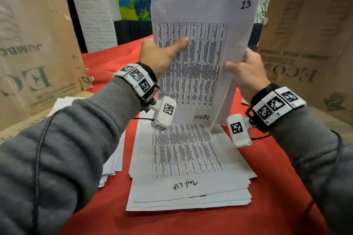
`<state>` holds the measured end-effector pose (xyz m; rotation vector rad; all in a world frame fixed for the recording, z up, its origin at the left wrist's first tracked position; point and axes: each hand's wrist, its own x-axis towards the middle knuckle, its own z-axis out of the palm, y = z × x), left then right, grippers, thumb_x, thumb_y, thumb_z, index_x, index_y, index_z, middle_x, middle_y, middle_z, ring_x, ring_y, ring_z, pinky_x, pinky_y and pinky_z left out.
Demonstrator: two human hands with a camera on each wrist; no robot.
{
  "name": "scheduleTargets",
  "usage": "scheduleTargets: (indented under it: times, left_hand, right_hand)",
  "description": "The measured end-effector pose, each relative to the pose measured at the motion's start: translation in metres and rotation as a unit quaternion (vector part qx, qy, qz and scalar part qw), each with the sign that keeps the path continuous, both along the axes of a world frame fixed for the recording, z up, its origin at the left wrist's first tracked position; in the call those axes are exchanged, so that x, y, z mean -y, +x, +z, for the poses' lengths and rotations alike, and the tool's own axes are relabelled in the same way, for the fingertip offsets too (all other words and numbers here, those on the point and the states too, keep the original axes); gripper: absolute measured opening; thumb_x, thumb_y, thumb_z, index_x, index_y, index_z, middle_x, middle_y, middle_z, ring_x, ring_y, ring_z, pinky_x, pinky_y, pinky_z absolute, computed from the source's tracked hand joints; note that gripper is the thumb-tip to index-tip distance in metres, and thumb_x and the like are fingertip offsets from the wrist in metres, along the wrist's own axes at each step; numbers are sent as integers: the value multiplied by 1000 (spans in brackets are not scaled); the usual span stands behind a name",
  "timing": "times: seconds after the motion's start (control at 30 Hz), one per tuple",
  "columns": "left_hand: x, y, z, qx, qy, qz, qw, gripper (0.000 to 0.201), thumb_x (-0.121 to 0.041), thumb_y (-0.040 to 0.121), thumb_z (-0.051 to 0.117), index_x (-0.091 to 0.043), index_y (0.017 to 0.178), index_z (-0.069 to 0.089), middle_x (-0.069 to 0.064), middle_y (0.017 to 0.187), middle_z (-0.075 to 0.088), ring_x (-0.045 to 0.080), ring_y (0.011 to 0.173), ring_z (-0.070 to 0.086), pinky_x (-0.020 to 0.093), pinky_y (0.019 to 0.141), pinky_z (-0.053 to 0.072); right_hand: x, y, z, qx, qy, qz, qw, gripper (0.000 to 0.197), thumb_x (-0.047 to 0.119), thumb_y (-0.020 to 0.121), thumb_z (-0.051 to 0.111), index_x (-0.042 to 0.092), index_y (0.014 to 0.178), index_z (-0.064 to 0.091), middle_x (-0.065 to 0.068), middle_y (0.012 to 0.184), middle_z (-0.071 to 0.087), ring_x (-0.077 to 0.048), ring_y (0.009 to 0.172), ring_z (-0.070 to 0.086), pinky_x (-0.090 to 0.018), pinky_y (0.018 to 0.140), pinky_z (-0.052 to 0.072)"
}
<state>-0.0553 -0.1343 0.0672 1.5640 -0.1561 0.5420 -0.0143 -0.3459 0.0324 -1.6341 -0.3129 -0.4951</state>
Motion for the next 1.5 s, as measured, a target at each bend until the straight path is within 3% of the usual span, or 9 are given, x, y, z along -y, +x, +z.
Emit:
scheduleTargets:
  times: [0.13,0.27,0.43,0.6,0.8,1.07,1.13,1.3,1.5]
  left_hand:
    - [-3,2,8,19,47,35,998,37,-30,91,80,-27,76,46,-23,59,62,-19,50,56,5,56,47]
    - [-6,6,39,56,90,78,991,39,-51,84,82,-15,89,69,6,100,80,18,89,78,44,82,64]
    - [-17,24,40,10,109,131,985,51,-54,83,81,-10,105,70,0,107,73,16,93,70,27,87,57]
    - [-32,32,-1,-130,167,109,971,50,-34,98,71,-1,135,64,-1,124,66,14,100,62,15,70,45]
    - [-36,37,-63,-207,161,66,963,35,-28,91,78,1,112,74,12,102,78,30,92,76,50,92,62]
    - [-33,41,-104,-250,168,-9,954,57,-48,65,74,-1,99,76,17,93,79,36,87,78,60,87,61]
    - [-28,32,-103,-250,155,-27,956,47,-42,78,78,-1,101,76,17,93,80,35,86,78,60,87,61]
    - [-24,31,-112,-228,126,-62,964,29,-28,100,68,-1,102,76,15,92,80,33,85,79,56,86,63]
    - [-15,25,-111,-174,110,-91,974,25,-26,100,68,-3,99,78,14,93,81,32,87,79,55,86,63]
  right_hand:
    - [2,-6,2,9,-36,-15,999,40,-14,91,56,7,124,64,-5,118,74,-19,108,73,-44,97,59]
    - [1,-28,13,10,-39,12,999,44,-12,85,64,6,126,63,-6,119,75,-21,106,75,-44,87,63]
    - [-3,-55,-19,-119,-57,85,988,36,-14,85,71,2,118,67,-14,109,78,-30,94,77,-50,74,64]
    - [22,-82,-47,-271,-93,194,938,24,-17,95,57,0,107,69,-10,88,75,-8,51,65,-17,41,49]
    - [99,-85,-46,-228,-437,24,870,6,8,88,75,11,92,74,-11,78,79,-21,68,76,-24,58,57]
    - [191,-41,-64,-337,-712,-138,600,52,55,78,79,15,110,72,-3,101,72,-21,92,68,-30,79,57]
    - [188,-37,-62,-357,-677,-138,628,37,41,85,77,11,103,71,-6,95,71,-23,88,68,-33,72,56]
    - [143,-32,-22,-338,-232,-60,910,18,8,91,61,-6,81,68,-11,54,66,-17,36,55,-19,35,40]
    - [14,7,15,-225,116,99,962,22,20,95,52,21,73,52,-1,63,51,-19,53,51,-28,59,38]
